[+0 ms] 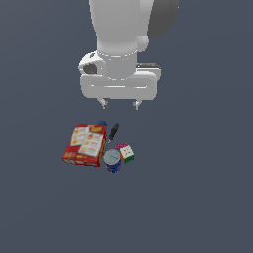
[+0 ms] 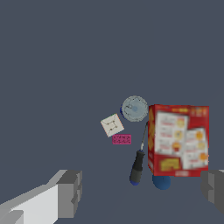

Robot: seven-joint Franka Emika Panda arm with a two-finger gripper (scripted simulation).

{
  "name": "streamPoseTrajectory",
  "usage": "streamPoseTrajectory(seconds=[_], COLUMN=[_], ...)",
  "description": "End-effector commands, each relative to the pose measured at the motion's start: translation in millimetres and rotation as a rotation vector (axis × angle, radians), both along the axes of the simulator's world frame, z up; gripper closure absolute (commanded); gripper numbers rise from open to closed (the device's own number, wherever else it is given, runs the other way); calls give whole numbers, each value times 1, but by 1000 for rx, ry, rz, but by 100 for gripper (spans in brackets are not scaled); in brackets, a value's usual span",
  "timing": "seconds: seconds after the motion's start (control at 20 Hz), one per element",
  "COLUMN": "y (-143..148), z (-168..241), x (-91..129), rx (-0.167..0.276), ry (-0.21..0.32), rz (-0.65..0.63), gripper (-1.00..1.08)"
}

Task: Pick up a designated object from a clutter of objects.

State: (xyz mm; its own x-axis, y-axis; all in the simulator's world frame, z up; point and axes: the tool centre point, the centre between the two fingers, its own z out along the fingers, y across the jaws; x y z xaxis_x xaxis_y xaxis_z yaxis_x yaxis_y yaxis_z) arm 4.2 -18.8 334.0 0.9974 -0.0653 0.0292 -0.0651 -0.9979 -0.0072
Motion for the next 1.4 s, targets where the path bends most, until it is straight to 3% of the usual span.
streamPoseTrajectory(seconds=[0.0,0.75,1.35], y=[0,-2,-15], z=[0,6,-57], x=[0,4,32], rx=[0,-15,-10], ry=[0,-34,-14], rz=[0,22,63], gripper=[-92,-92,-92])
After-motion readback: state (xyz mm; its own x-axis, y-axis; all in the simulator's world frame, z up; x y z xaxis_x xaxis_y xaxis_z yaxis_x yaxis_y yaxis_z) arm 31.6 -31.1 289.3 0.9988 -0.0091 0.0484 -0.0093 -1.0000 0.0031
